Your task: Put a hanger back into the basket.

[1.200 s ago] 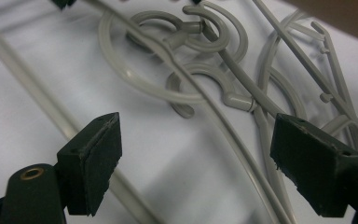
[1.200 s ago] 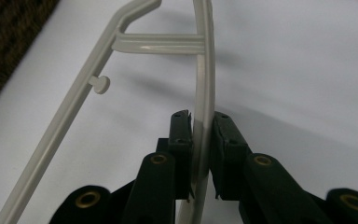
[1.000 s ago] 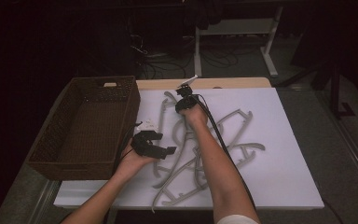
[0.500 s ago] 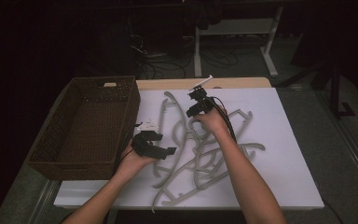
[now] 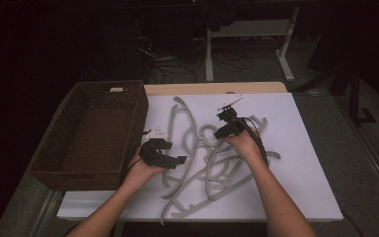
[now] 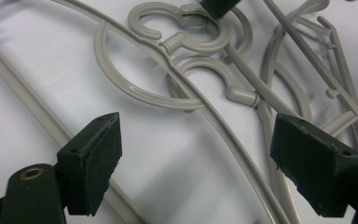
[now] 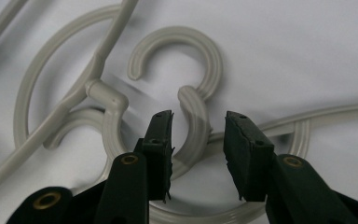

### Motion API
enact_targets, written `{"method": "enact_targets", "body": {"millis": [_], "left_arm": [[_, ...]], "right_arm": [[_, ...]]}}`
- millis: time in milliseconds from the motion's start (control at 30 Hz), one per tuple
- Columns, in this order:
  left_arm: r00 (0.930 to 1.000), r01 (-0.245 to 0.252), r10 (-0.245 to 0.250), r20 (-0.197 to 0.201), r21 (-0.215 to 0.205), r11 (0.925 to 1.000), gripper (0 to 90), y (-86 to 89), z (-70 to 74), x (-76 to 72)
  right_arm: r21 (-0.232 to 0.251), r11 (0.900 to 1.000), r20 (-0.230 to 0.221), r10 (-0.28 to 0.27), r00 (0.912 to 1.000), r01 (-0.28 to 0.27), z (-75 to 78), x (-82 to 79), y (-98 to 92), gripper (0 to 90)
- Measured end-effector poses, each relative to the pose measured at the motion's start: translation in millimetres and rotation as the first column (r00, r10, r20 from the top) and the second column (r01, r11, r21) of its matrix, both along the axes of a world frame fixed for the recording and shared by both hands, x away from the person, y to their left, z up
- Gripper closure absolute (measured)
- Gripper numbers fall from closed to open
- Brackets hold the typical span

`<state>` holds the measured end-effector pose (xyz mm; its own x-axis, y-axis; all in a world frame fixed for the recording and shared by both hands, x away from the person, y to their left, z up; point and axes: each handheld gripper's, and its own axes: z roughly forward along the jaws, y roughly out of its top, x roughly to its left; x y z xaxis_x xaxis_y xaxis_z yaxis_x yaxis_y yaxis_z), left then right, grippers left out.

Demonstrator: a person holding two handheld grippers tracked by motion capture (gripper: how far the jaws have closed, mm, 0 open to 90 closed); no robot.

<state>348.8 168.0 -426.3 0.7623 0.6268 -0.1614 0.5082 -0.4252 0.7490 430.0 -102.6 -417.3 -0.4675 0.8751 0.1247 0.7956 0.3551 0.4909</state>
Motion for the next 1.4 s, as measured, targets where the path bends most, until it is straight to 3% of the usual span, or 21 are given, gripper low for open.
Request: {"method": "enact_targets", "body": {"millis": [233,433,700,900,1033,1200,1400], "left_arm": [[1.0,-0.004,0.004,0.001,0.002,1.0,16.7,1.3,-0.4,0.9],[1.0,-0.006,0.006,-0.003,0.004,1.0,16.7,1.1,-0.9,1.1],[0.9999,-0.014,0.014,0.0,0.0,0.9999,16.7,1.6,-0.4,1.1],[0.9999,-0.017,0.017,0.002,-0.005,0.9998,16.7,1.4,0.0,1.0],[0.9998,-0.019,0.019,0.004,-0.005,0.9998,16.7,1.9,0.3,1.4],[0.9998,-0.017,0.017,0.005,-0.006,0.9998,16.7,1.9,0.6,1.4],[0.9999,-0.015,0.015,0.004,-0.009,0.9999,16.7,1.9,0.8,1.3]], "right_arm": [[-0.03,0.999,-0.016,-0.01,0.9998,0.01,-11.1,0.9,8.0,63.7],[-0.066,0.997,0.02,-0.029,0.9994,0.03,-11.5,1.3,10.7,74.7],[-0.036,0.999,0.028,-0.036,0.999,0.037,-9.3,2.8,7.4,76.7],[-0.031,0.999,0.054,-0.03,0.9981,0.031,1.9,10.6,7.5,77.4],[-0.038,0.999,0.07,-0.017,0.9974,0.02,12.5,25.2,11.7,77.7],[-0.049,0.999,0.069,0.023,0.9974,-0.02,20.2,54.4,17.3,77.8],[-0.048,0.997,0.069,0.058,0.9959,-0.055,12.3,87.5,18.1,77.2]]}}
